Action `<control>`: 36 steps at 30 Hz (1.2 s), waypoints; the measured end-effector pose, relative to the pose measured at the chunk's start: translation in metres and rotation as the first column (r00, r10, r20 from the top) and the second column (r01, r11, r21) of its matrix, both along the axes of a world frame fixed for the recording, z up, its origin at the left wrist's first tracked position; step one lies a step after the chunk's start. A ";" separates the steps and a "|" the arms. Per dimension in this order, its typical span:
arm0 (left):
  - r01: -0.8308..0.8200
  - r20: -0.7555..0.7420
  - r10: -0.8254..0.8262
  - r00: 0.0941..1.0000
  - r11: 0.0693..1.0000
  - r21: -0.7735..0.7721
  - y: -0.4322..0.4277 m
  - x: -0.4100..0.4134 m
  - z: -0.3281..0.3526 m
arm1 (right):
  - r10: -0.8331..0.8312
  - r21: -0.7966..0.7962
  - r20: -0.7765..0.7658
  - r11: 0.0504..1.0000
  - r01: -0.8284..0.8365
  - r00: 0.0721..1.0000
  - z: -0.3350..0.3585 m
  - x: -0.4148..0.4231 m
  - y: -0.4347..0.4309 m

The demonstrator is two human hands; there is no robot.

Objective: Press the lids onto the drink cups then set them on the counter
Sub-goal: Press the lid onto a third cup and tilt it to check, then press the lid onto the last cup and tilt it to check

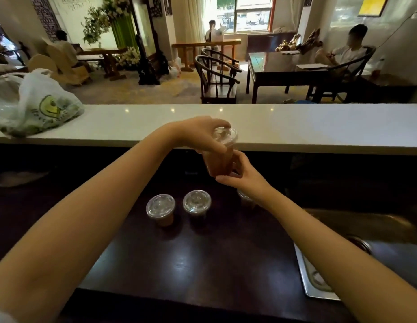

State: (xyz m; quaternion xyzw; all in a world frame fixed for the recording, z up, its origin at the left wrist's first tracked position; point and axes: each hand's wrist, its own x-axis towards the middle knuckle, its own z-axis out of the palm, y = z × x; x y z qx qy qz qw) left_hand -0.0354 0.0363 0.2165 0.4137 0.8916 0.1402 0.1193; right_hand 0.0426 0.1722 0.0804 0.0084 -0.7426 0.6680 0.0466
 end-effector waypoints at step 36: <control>-0.448 0.127 0.440 0.889 0.892 0.049 -0.114 0.057 -0.249 | -0.175 0.708 0.046 0.700 0.091 0.984 -0.109 0.008 0.037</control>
